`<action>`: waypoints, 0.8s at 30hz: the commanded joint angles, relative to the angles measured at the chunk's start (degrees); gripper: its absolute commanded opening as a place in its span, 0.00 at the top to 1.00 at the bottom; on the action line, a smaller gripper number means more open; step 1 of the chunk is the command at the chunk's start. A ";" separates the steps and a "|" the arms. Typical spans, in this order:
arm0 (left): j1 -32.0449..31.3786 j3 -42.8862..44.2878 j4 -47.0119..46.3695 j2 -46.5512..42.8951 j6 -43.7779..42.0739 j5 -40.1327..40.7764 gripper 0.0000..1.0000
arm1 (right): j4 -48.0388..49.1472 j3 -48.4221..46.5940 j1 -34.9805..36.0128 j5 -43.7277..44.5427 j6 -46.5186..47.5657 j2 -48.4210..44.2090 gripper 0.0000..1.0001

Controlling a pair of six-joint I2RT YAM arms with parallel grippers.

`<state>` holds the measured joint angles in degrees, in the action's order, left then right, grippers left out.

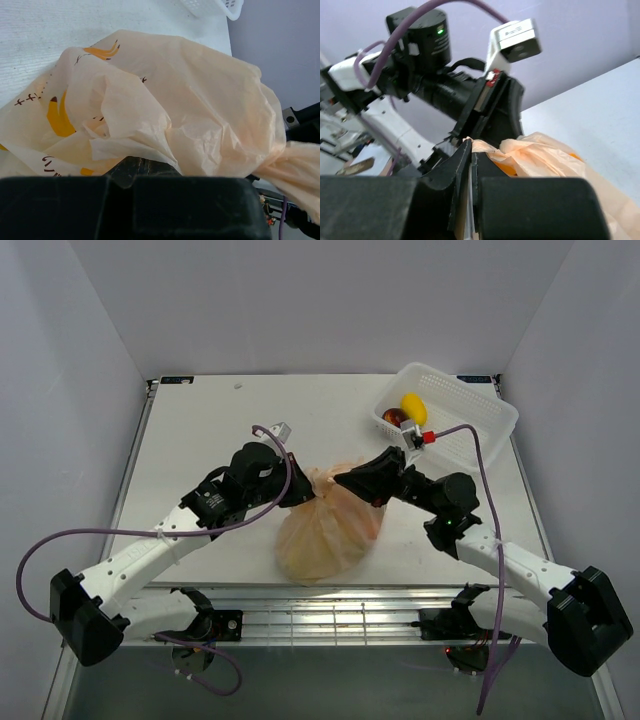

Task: Place the fruits into the plastic bag
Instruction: Tie the plastic bag at the center of the board.

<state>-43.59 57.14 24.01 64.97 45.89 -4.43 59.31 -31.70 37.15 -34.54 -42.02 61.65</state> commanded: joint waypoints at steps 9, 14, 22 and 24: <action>0.62 3.57 9.03 -2.92 -0.53 8.47 1.00 | -25.55 -4.34 -0.58 35.85 23.82 -10.67 0.92; 0.53 8.85 9.12 -2.04 -3.26 5.92 1.00 | -30.66 -2.67 -0.58 35.60 26.46 -8.74 0.92; 0.53 11.24 10.18 -0.20 -3.35 4.78 1.00 | -38.55 -2.57 -0.58 24.51 34.19 -13.56 0.78; 0.61 10.71 9.57 -0.19 -3.26 4.69 1.00 | -40.84 -2.05 -0.58 26.36 36.29 -17.06 0.64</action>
<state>-43.22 67.94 34.30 64.69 43.07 0.99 21.28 -33.54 36.56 -7.84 -11.44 49.78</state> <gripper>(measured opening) 0.011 0.303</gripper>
